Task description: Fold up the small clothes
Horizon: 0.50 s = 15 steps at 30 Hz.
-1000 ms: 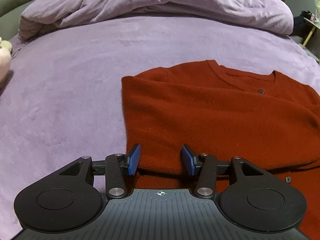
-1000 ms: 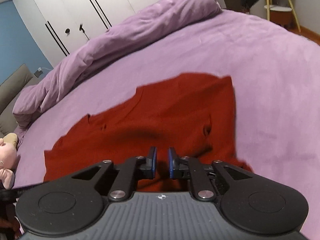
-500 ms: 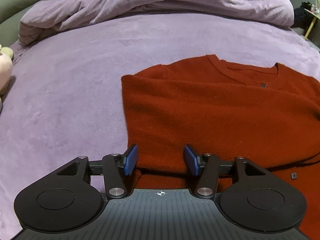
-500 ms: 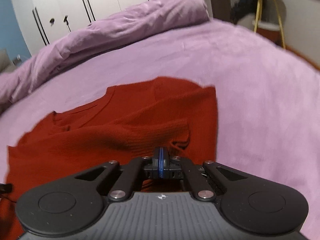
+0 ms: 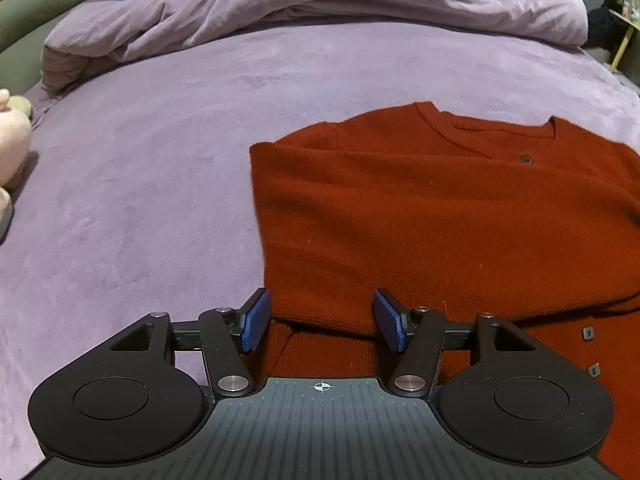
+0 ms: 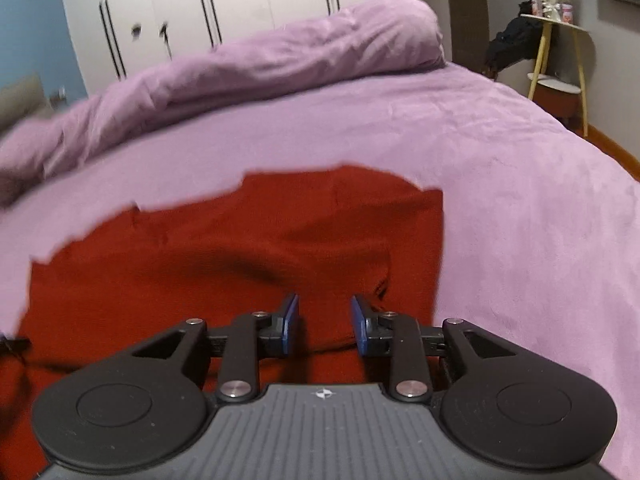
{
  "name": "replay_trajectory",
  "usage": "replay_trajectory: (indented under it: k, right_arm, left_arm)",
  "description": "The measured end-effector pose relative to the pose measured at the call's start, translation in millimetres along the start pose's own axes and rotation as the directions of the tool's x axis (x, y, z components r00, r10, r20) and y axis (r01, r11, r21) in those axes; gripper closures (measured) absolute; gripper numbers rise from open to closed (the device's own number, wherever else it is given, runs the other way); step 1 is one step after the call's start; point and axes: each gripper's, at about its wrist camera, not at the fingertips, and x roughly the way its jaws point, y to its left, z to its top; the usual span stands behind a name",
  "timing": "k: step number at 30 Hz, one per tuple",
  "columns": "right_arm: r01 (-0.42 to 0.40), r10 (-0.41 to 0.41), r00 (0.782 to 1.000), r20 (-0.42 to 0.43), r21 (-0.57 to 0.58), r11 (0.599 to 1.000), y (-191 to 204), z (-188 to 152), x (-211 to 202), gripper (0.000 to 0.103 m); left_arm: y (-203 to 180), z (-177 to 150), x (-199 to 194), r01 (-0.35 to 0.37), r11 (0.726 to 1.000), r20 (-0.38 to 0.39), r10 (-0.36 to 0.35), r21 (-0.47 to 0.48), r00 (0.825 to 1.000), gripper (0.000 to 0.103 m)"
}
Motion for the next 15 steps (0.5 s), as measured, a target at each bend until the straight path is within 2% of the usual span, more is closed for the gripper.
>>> replay_trajectory:
  k: [2, 4, 7, 10, 13, 15]
  right_arm:
    - [0.022, -0.021, 1.000, 0.006, -0.066, 0.998, 5.9, -1.4, 1.9, 0.085]
    - [0.032, -0.032, 0.999, -0.004, -0.083, 0.996, 10.3, 0.3, 1.0, 0.085]
    - [-0.020, 0.020, 1.000, -0.019, -0.009, 1.000, 3.5, 2.8, -15.6, 0.085]
    - [-0.095, 0.096, 0.995, -0.025, 0.058, 0.994, -10.2, -11.3, -50.5, 0.085]
    - [-0.143, 0.147, 0.989, -0.032, 0.099, 0.985, -30.0, -42.7, -99.7, 0.085]
    - [-0.153, 0.162, 0.986, -0.049, 0.152, 0.976, -47.0, -68.6, -135.9, 0.081]
  left_arm:
    - [-1.5, -2.5, 1.4, -0.010, 1.000, 0.011, 0.010, 0.020, 1.000, 0.038]
    - [1.3, -4.8, 1.9, -0.006, 1.000, 0.014, 0.006, 0.011, 1.000, 0.036]
    - [11.3, -9.1, -5.4, 0.018, 0.999, 0.013, -0.018, -0.029, 1.000, 0.036]
    - [21.6, -25.3, -25.3, 0.067, 0.998, -0.006, -0.067, -0.022, 0.998, 0.039]
    - [34.3, -60.2, -57.9, 0.093, 0.994, -0.009, -0.092, 0.059, 0.996, 0.039]
    - [44.6, -85.9, -81.2, 0.110, 0.990, -0.018, -0.109, 0.090, 0.994, 0.038]
